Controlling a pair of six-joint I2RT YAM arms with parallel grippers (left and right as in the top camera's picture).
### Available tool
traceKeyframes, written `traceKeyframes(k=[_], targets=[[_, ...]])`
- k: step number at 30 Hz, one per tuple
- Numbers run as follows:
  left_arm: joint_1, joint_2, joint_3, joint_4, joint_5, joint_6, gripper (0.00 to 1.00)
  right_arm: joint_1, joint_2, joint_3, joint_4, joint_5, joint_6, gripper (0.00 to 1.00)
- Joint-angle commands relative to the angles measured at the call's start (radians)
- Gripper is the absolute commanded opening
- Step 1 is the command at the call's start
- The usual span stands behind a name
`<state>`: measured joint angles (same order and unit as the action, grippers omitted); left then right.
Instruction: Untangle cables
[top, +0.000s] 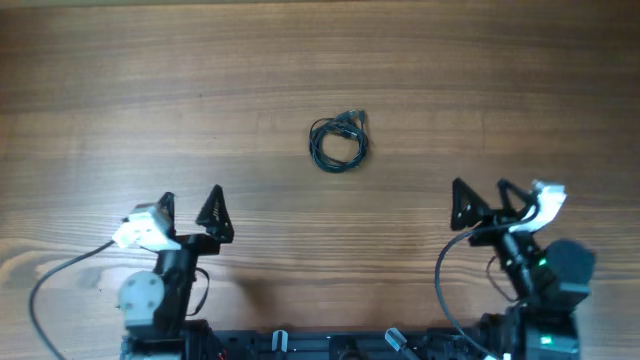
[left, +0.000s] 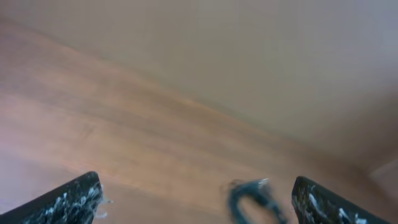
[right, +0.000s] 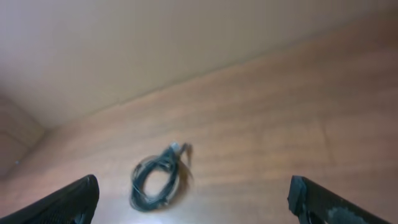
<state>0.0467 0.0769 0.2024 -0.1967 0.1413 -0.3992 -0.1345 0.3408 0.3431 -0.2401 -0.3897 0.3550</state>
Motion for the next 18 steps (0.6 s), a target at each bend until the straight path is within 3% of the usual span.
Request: traceKeyframes(k=[1, 6, 8, 13, 16, 18], targets=[[-0.006, 0.124, 0.222, -0.056, 0.059, -0.068, 1.0, -0.002, 0.233, 0.285, -0.113, -0.107, -0.096, 1.0], [-0.006, 0.403, 0.563, -0.307, 0.244, -0.09, 1.0, 0.026, 0.552, 0.719, -0.525, -0.154, -0.133, 1.0], [-0.006, 0.477, 0.638, -0.351, 0.333, -0.084, 1.0, 0.029, 0.64, 0.826, -0.61, -0.152, -0.138, 1.0], [-0.006, 0.56, 0.65, -0.414, 0.428, -0.108, 1.0, 0.031, 0.769, 0.845, -0.743, -0.143, -0.151, 1.0], [-0.006, 0.616, 0.651, -0.469, 0.455, -0.108, 0.99, 0.034, 0.843, 0.844, -0.771, -0.277, -0.326, 1.0], [-0.006, 0.691, 0.655, -0.501, 0.486, -0.107, 0.97, 0.061, 0.881, 0.845, -0.761, -0.288, -0.331, 1.0]])
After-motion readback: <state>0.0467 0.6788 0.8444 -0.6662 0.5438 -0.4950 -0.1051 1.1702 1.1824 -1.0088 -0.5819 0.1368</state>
